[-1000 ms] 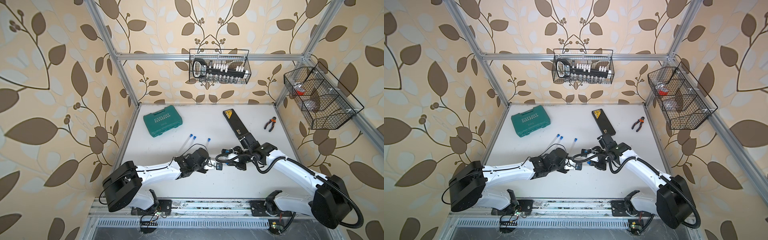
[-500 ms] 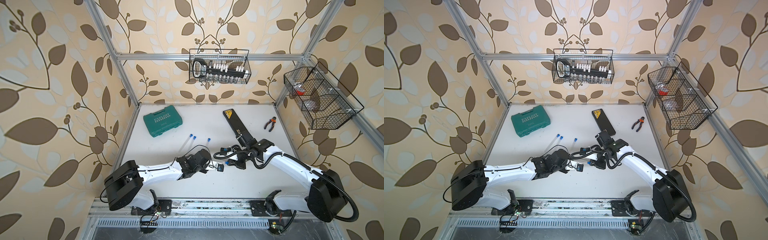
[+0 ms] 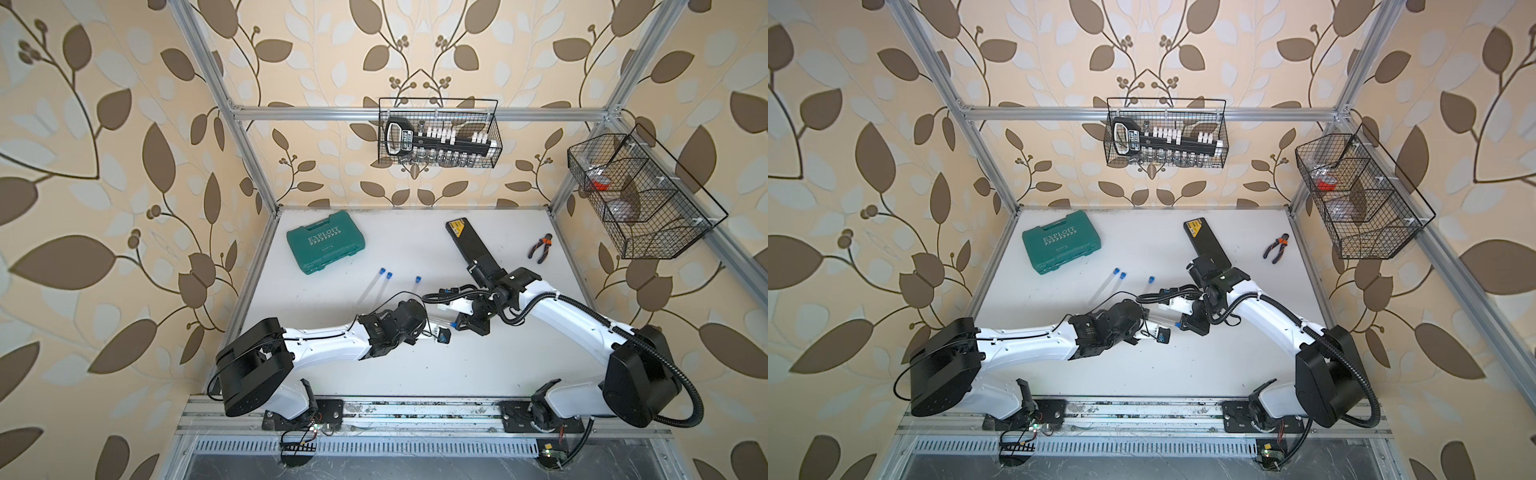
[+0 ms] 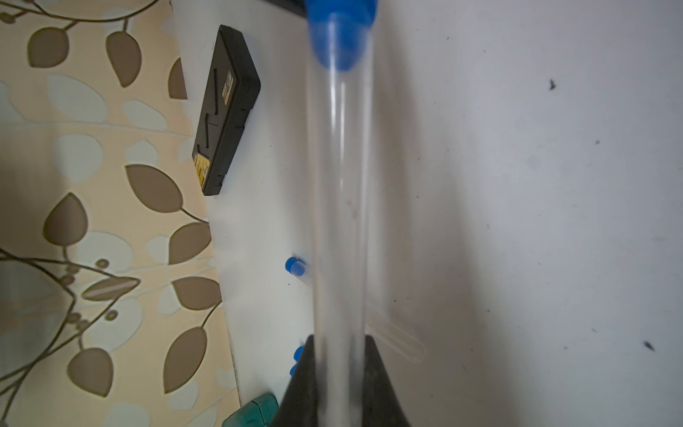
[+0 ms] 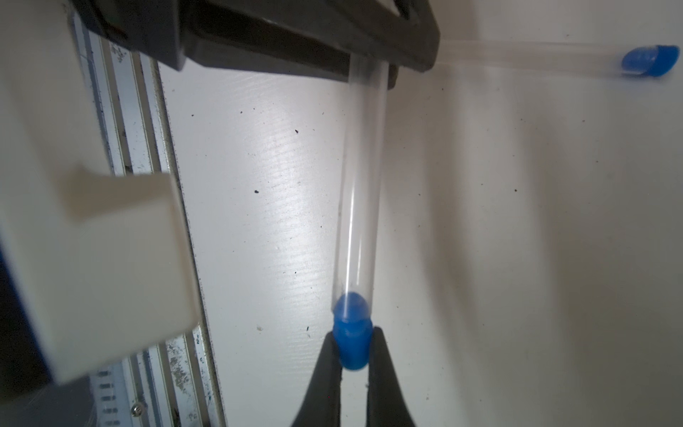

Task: Insert stoppers into test tubes
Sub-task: Insert the stopper into the test tube.

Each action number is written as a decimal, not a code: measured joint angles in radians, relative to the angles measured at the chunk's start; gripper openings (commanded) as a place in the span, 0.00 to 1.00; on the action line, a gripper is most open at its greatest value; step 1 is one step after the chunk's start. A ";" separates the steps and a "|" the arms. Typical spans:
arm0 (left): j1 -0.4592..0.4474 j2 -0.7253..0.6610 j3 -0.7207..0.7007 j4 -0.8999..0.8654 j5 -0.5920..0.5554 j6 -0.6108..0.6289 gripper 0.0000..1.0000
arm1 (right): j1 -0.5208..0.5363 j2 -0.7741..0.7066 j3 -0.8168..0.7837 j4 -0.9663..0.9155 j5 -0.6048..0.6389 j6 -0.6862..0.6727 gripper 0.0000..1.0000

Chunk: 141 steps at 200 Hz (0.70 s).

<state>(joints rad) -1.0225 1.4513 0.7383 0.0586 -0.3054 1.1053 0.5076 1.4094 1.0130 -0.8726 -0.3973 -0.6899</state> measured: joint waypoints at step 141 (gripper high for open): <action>-0.004 -0.045 -0.087 0.154 -0.082 0.126 0.00 | 0.000 0.090 0.114 -0.084 -0.071 0.156 0.02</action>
<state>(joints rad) -1.0264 1.4067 0.6510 0.2127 -0.3870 1.2312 0.5079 1.4998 1.1267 -0.9562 -0.4683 -0.5343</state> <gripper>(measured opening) 0.157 0.063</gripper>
